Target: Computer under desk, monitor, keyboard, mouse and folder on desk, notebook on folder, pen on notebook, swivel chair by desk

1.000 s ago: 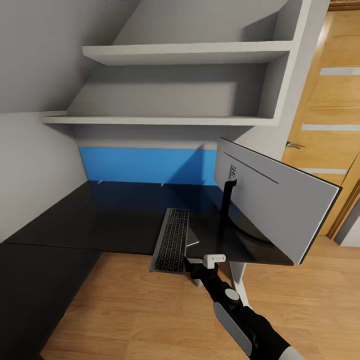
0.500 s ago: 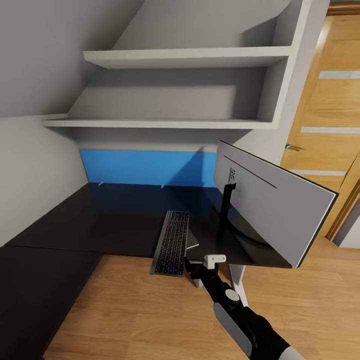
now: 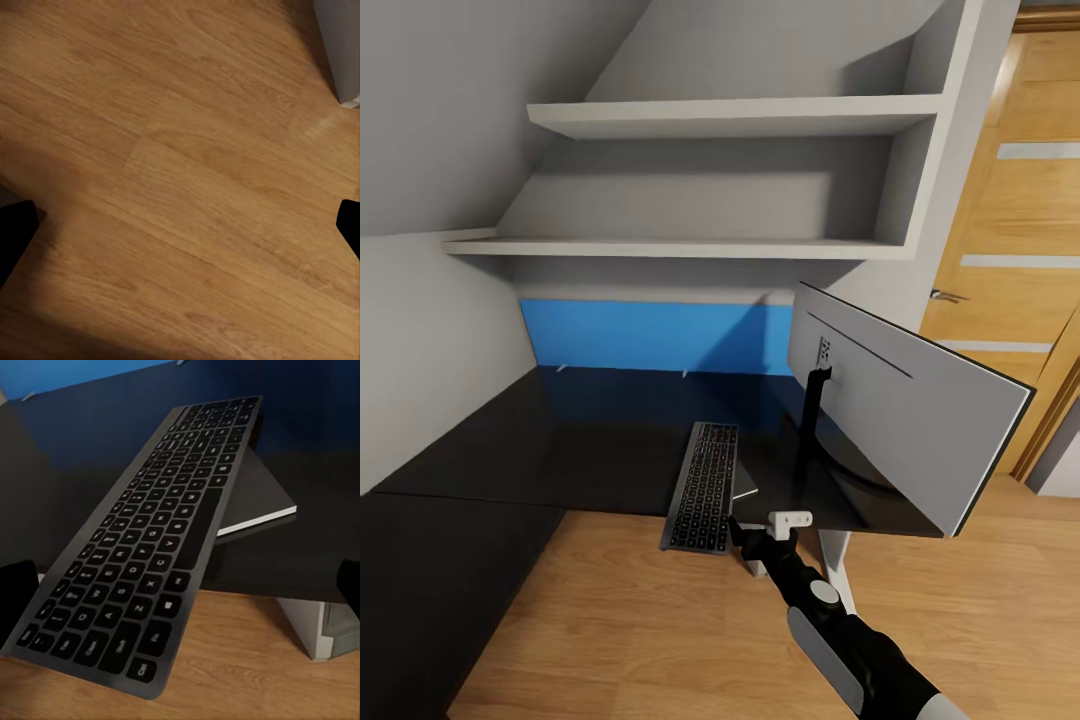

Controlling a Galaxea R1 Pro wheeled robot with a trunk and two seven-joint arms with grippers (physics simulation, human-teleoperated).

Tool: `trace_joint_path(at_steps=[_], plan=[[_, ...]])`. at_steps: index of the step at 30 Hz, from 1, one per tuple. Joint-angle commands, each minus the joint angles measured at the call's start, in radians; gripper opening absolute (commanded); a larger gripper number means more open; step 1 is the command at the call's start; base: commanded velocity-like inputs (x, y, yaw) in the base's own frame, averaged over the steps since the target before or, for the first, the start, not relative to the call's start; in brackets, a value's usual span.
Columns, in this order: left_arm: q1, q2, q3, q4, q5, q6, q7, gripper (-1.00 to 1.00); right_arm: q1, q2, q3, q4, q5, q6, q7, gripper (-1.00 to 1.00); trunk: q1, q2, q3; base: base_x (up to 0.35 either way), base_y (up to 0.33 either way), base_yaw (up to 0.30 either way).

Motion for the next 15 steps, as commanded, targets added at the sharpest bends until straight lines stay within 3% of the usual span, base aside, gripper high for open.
trace_joint_path(at_steps=[1,15], plan=[[0.000,-0.001,0.001,0.000,0.006,-0.002,0.000,1.00,-0.001,-0.001,0.006,-0.001,-0.010,-0.004,-0.008,1.00,0.000,-0.001,-0.001,0.000,0.000,0.000],[0.000,0.000,0.001,0.000,0.005,-0.003,0.000,1.00,-0.001,0.000,0.006,0.021,-0.009,-0.005,-0.007,1.00,0.000,-0.001,-0.001,0.000,0.000,0.000]])
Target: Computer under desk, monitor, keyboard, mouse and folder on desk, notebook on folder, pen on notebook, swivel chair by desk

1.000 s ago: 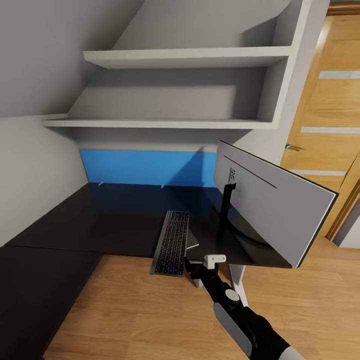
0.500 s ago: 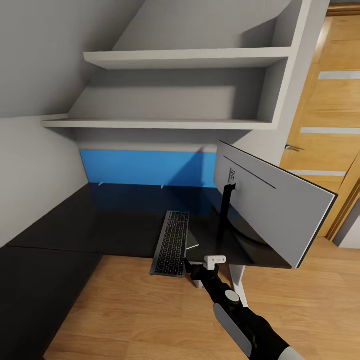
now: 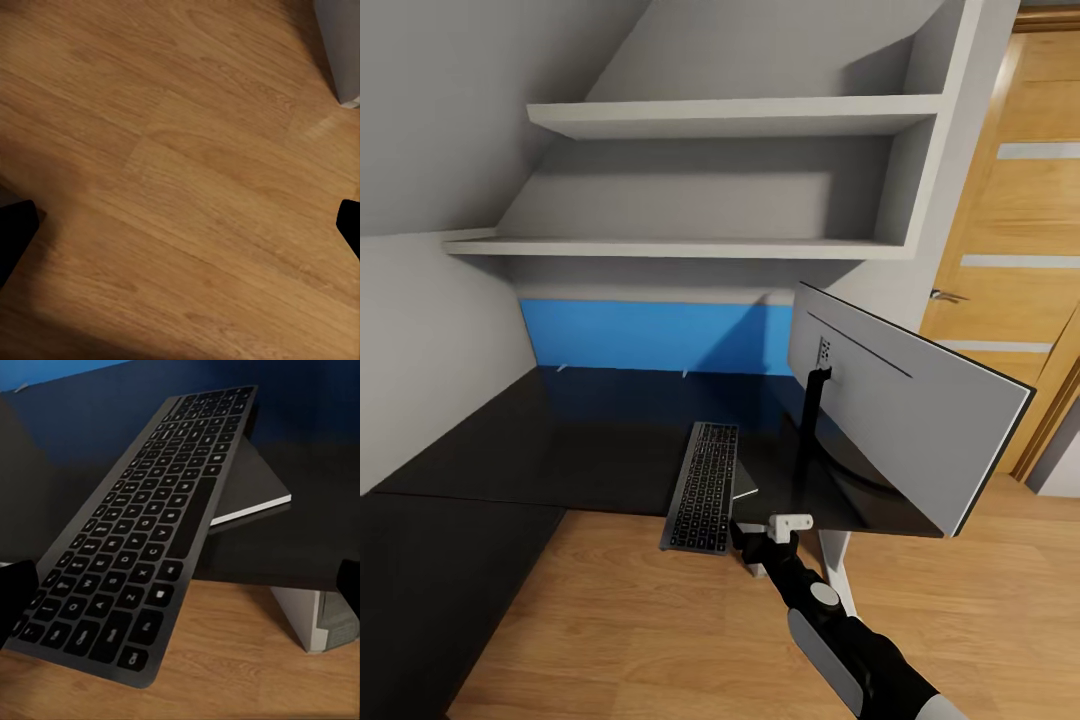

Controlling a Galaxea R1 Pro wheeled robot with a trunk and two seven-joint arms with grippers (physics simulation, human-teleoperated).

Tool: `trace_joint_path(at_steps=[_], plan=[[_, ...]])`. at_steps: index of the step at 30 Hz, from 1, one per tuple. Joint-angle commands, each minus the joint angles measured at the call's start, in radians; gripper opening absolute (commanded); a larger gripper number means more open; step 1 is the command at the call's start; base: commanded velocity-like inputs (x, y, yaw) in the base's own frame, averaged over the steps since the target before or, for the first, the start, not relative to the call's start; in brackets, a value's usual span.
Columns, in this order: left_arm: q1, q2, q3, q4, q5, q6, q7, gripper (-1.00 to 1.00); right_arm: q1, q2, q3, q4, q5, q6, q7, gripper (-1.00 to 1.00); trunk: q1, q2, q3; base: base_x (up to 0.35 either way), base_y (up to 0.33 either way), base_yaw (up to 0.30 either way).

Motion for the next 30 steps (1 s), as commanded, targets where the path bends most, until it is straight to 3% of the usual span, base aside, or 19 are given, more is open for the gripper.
trace_joint_path(at_steps=[1,17,30], plan=[[0.000,-0.001,0.001,0.000,0.006,-0.002,0.000,1.00,-0.001,-0.001,0.006,-0.001,-0.011,-0.004,-0.008,1.00,0.000,-0.001,-0.001,0.000,0.000,0.000],[0.000,0.000,0.001,0.000,0.006,-0.002,-0.001,1.00,-0.001,0.000,0.006,0.003,-0.012,-0.004,-0.007,1.00,0.000,-0.001,-0.001,0.000,-0.014,0.000],[0.000,0.001,0.000,0.000,0.006,-0.002,-0.001,1.00,-0.001,0.000,0.006,0.004,-0.012,-0.004,-0.006,1.00,0.000,-0.001,-0.001,0.000,-0.243,0.000]])
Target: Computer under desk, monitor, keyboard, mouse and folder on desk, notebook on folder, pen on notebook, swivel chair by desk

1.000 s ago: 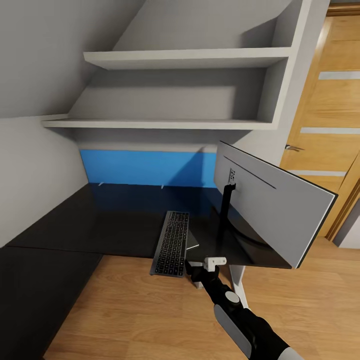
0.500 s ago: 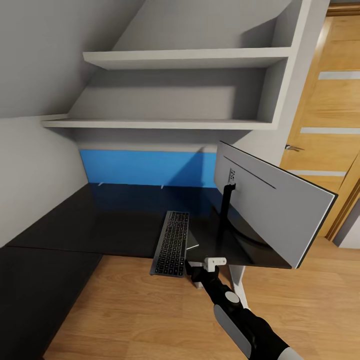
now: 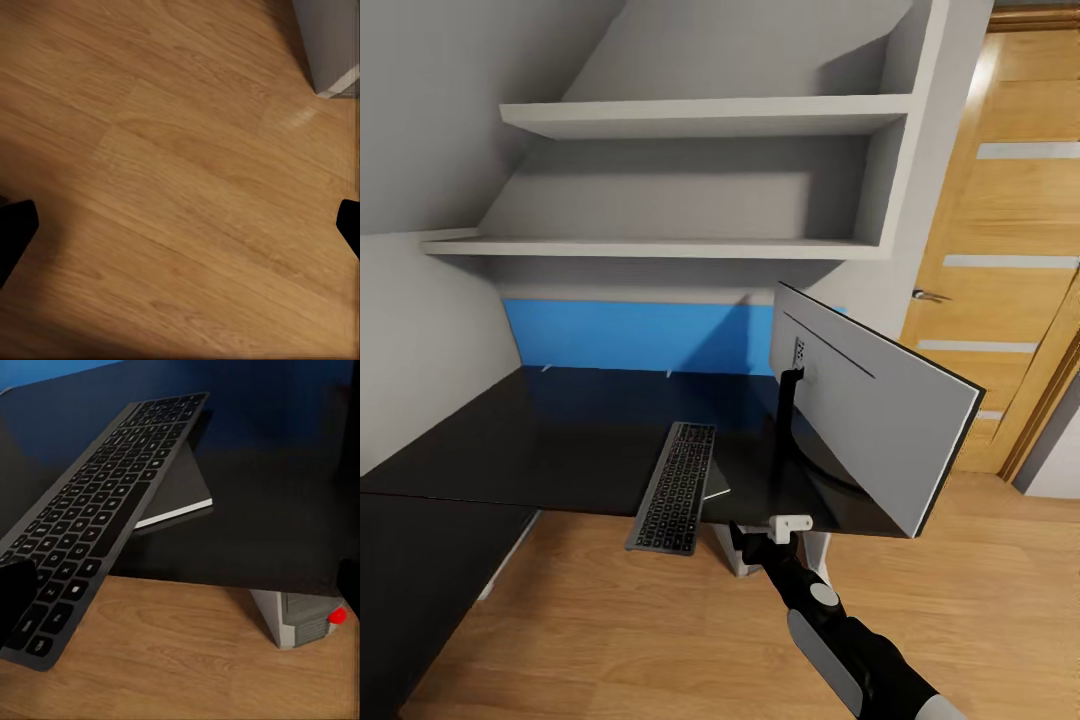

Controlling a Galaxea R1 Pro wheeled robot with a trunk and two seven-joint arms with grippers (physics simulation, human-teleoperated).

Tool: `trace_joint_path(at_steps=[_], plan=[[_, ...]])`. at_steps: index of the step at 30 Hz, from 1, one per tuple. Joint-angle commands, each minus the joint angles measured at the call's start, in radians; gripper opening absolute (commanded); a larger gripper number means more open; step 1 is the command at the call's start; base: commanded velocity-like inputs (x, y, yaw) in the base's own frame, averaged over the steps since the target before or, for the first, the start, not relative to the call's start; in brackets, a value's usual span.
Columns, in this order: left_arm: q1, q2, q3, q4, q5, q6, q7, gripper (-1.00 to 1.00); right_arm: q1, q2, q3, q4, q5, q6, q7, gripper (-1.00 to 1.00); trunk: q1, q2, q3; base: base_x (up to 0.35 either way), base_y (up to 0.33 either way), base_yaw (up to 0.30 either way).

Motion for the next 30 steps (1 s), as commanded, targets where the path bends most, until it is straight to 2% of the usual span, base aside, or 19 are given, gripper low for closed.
trace_joint_path(at_steps=[1,23,30], plan=[[0.000,-0.001,0.002,0.000,0.005,-0.002,-0.001,1.00,-0.001,-0.002,0.006,-0.001,-0.010,-0.004,-0.008,1.00,0.000,-0.001,-0.001,0.000,-0.218,0.000],[0.000,-0.001,0.002,0.000,0.005,-0.002,-0.001,1.00,-0.001,0.003,0.009,0.027,-0.010,-0.016,-0.007,1.00,0.000,-0.001,-0.001,-0.002,-0.027,0.000],[0.000,-0.001,0.002,0.000,0.005,-0.002,-0.001,1.00,-0.001,0.005,0.011,0.047,-0.009,-0.019,-0.006,1.00,0.000,-0.001,-0.001,-0.179,0.000,0.000]])
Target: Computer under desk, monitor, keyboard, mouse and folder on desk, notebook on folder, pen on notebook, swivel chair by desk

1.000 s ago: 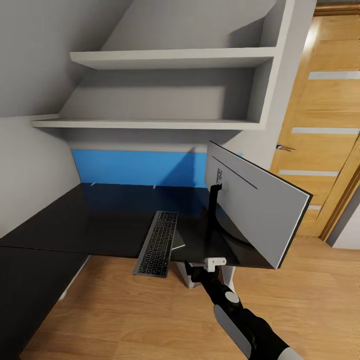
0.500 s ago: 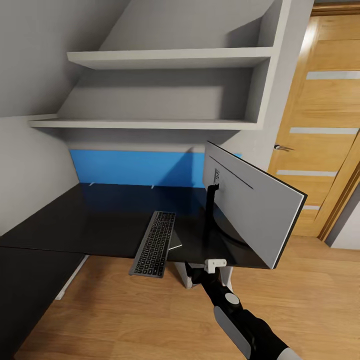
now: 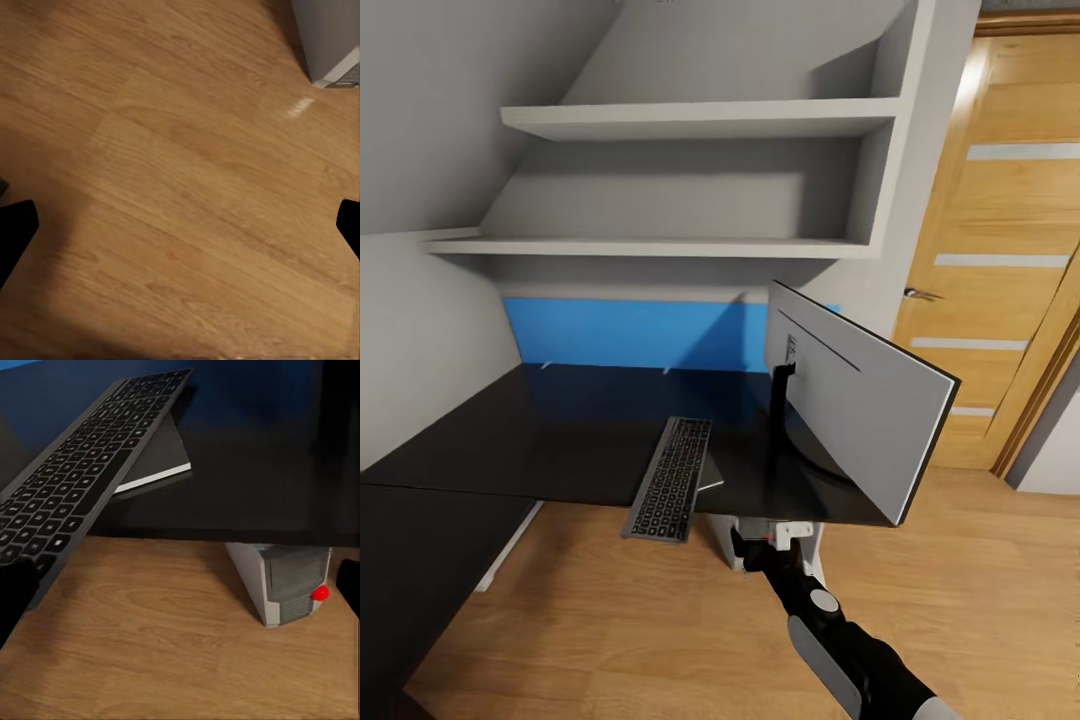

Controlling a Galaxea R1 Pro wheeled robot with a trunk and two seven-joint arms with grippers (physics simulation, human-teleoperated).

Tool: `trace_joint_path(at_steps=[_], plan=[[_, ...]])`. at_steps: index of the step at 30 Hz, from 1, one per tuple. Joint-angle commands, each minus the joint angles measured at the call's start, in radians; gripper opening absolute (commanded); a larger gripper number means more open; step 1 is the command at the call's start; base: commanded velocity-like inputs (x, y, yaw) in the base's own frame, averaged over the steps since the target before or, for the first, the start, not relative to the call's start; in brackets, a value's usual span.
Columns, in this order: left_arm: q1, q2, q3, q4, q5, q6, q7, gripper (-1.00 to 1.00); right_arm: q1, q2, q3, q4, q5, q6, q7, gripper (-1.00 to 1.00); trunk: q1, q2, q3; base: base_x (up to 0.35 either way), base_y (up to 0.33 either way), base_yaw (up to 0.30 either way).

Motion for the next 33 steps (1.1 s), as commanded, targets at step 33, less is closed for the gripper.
trace_joint_path(at_steps=[33], plan=[[-0.001,0.004,-0.001,-0.013,0.006,-0.003,0.001,1.00,-0.001,0.081,0.110,0.406,0.018,-0.172,-0.008,1.00,0.000,-0.001,-0.001,-0.074,-0.010,0.000]])
